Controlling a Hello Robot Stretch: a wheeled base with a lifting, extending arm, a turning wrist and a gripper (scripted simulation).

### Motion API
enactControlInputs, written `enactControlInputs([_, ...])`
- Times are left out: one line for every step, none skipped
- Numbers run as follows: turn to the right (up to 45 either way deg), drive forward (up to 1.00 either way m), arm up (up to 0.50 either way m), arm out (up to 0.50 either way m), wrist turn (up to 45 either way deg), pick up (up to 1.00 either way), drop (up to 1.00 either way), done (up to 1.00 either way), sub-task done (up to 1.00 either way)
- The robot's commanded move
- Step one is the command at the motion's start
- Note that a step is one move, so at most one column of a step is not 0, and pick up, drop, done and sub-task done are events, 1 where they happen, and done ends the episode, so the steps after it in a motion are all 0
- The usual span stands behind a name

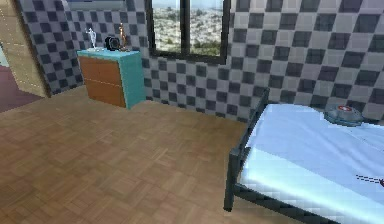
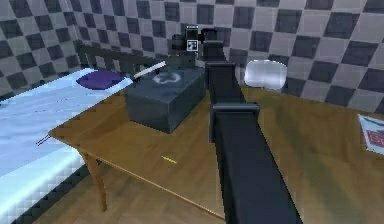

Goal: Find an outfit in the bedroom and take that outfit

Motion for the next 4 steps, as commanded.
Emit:
enactControlInputs([0.0, 0.0, 0.0, 0.0, 21.0, 0.0, 0.0, 0.0, 0.0])
enactControlInputs([0.0, 0.0, -0.3, 0.0, 0.0, 0.0, 0.0, 0.0, 0.0])
enactControlInputs([0.0, 0.0, 0.0, 0.0, 0.0, 1.0, 0.0, 0.0, 0.0])
enactControlInputs([0.0, 0.0, 0.1, 0.0, 0.0, 0.0, 0.0, 0.0, 0.0])
